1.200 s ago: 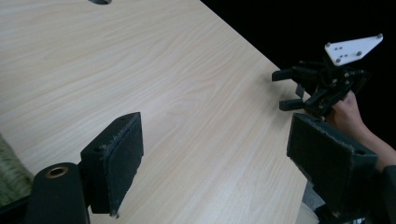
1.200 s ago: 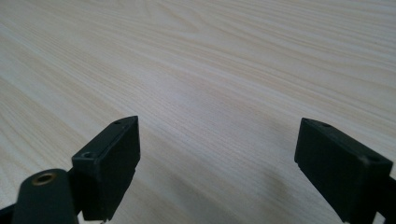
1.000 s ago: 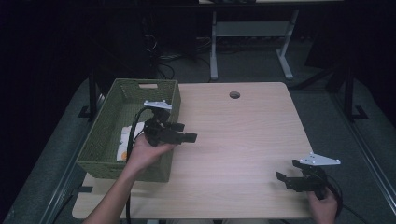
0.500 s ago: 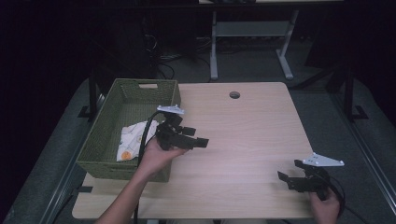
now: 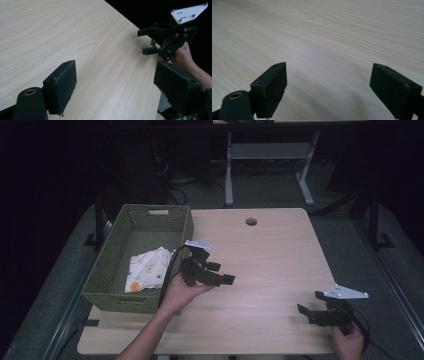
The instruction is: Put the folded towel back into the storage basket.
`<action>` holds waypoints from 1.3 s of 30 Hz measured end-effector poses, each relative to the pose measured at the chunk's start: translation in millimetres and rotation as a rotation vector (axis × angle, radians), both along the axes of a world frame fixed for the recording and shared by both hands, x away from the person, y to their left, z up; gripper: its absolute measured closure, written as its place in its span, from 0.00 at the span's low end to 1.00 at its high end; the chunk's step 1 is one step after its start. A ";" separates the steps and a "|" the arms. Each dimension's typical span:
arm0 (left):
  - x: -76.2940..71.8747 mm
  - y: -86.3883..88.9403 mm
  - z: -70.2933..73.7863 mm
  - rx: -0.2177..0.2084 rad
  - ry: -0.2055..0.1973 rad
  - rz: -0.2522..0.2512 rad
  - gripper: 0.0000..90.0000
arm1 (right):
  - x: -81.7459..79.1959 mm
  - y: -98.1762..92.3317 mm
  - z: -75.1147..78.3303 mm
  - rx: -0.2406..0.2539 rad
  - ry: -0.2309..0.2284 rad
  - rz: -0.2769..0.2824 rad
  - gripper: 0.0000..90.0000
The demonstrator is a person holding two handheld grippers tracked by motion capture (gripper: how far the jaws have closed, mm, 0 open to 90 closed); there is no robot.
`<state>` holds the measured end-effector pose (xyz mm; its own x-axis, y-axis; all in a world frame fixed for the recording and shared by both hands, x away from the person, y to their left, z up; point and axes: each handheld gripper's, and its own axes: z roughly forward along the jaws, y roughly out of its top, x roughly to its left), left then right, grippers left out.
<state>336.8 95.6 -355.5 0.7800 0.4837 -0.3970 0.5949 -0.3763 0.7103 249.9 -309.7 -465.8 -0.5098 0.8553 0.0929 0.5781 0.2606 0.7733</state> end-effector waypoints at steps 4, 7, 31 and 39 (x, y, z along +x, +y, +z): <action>-4.8 -4.4 -3.6 -0.002 -0.004 -0.007 0.21 | 0.2 0.2 0.0 -0.007 -0.003 0.006 0.15; -7.7 -6.5 -6.4 -0.007 -0.005 -0.010 0.21 | -0.2 0.7 0.2 -0.007 0.000 0.007 0.15; -43.7 -23.2 -37.8 -0.013 -0.046 -0.033 0.21 | -5.2 7.3 1.9 -0.018 -0.006 0.012 0.15; -57.3 -27.2 -51.3 -0.005 -0.055 -0.043 0.21 | -6.2 9.2 2.7 -0.023 -0.008 0.018 0.15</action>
